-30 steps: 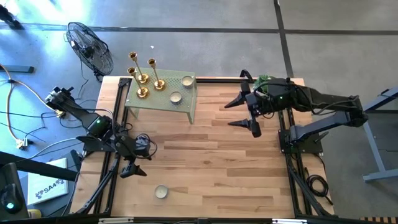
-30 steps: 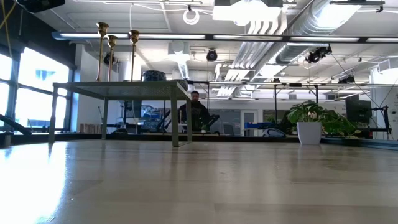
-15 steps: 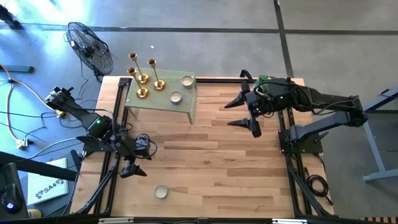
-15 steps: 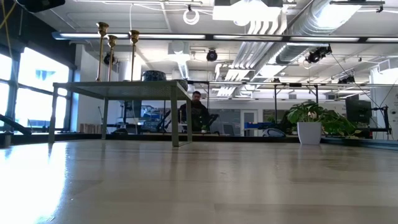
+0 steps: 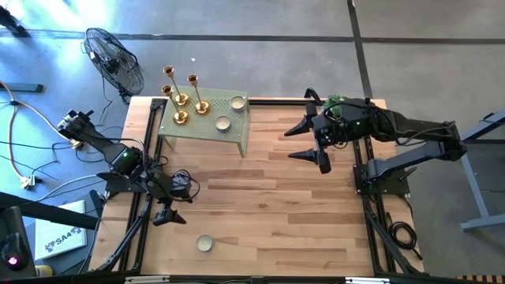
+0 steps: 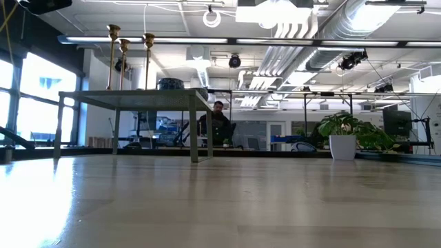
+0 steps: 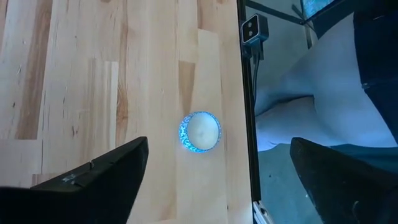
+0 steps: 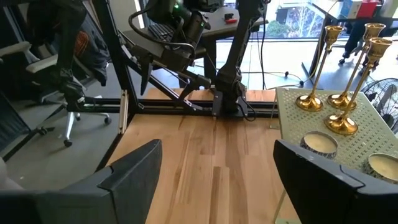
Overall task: Pick & Place candle stick holders
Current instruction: Put the blue patterned round candle on the shelf
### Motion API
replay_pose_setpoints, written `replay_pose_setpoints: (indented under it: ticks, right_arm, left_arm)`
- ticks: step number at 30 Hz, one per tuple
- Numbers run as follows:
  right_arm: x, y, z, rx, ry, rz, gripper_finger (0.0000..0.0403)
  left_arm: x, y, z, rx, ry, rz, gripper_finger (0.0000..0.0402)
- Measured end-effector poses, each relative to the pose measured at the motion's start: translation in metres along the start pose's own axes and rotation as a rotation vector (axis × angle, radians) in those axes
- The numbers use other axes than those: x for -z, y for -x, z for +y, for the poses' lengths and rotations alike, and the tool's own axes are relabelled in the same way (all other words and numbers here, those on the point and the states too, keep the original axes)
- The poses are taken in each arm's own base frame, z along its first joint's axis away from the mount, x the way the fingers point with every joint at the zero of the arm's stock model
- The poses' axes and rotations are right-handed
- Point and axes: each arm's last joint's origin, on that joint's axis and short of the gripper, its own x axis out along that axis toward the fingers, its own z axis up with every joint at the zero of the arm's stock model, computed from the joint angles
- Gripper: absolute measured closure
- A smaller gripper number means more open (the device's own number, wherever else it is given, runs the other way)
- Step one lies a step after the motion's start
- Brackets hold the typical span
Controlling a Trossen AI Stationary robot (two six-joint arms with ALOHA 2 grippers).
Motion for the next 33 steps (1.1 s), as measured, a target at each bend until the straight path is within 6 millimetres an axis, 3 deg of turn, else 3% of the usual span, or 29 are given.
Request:
replay_pose_setpoints:
  ticks: [16,23,33]
  right_arm:
    - [-0.0006,0.0000,0.0000,0.001,0.005,-0.006,0.0100]
    - [-0.0005,-0.0001,0.0000,0.001,0.002,-0.005,0.0100]
    - [-0.0052,0.0002,-0.0013,0.049,-0.026,-0.056,0.0100]
  left_arm:
    - [0.0010,0.0000,-0.0007,0.031,-0.027,0.029,0.0003]
    - [0.0062,0.0007,-0.0031,0.151,-0.004,0.159,0.0004]
    - [0.0040,0.0003,-0.0018,0.093,-0.006,0.100,0.0004]
